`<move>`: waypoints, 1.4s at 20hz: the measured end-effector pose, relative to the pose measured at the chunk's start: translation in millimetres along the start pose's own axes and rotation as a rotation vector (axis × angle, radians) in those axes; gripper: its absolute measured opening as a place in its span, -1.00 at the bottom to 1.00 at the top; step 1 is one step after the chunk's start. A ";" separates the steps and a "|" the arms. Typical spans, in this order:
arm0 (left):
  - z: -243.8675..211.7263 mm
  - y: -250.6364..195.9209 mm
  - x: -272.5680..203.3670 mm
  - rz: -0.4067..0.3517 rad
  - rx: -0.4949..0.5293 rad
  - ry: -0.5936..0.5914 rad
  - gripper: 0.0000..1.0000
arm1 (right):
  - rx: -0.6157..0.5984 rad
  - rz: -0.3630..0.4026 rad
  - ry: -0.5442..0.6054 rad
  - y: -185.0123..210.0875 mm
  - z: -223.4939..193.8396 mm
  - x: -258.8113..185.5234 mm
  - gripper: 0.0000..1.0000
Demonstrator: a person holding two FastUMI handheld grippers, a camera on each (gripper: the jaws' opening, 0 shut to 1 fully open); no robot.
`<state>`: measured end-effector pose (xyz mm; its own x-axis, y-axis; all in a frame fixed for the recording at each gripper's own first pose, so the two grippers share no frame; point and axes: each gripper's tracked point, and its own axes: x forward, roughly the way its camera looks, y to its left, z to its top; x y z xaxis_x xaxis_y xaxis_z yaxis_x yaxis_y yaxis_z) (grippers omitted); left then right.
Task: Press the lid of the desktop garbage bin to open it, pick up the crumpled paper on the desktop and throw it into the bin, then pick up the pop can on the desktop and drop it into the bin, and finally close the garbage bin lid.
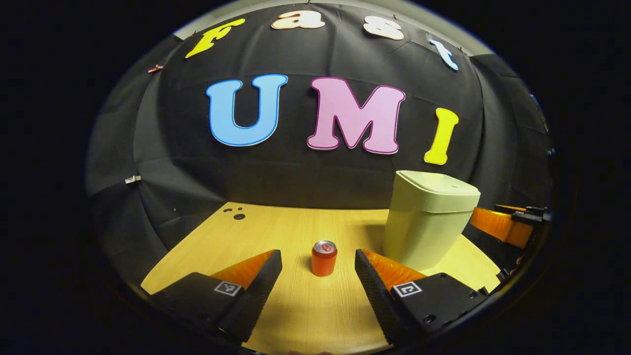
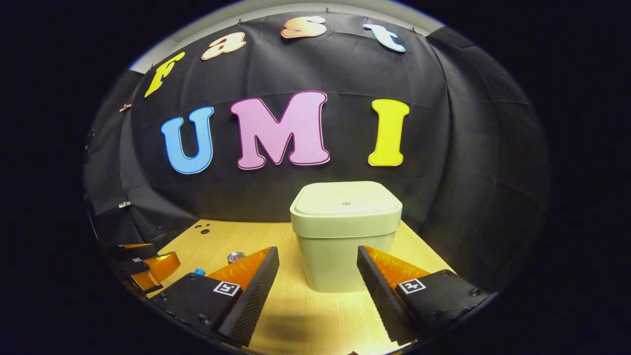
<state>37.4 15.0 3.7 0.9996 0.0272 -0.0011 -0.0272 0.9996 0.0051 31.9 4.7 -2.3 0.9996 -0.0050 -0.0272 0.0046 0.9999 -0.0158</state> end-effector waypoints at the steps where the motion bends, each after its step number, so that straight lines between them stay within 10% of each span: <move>1: -0.7 -0.2 0.8 -0.002 0.000 -0.001 0.92 | -0.004 0.006 0.001 2.0 -0.3 2.1 0.98; 14: 4.3 1.4 10.8 -0.010 0.002 -0.019 0.92 | -0.025 0.002 0.051 2.6 -7.1 9.7 -0.67; 28: -1.9 4.3 15.3 -0.017 0.006 0.005 0.91 | 0.007 0.104 0.112 21.3 -20.7 13.5 -0.89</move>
<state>52.6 19.8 1.8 0.9999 0.0101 -0.0062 -0.0100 0.9999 0.0109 45.0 25.5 -23.7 0.9854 0.0976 -0.1397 -0.0986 0.9951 0.0000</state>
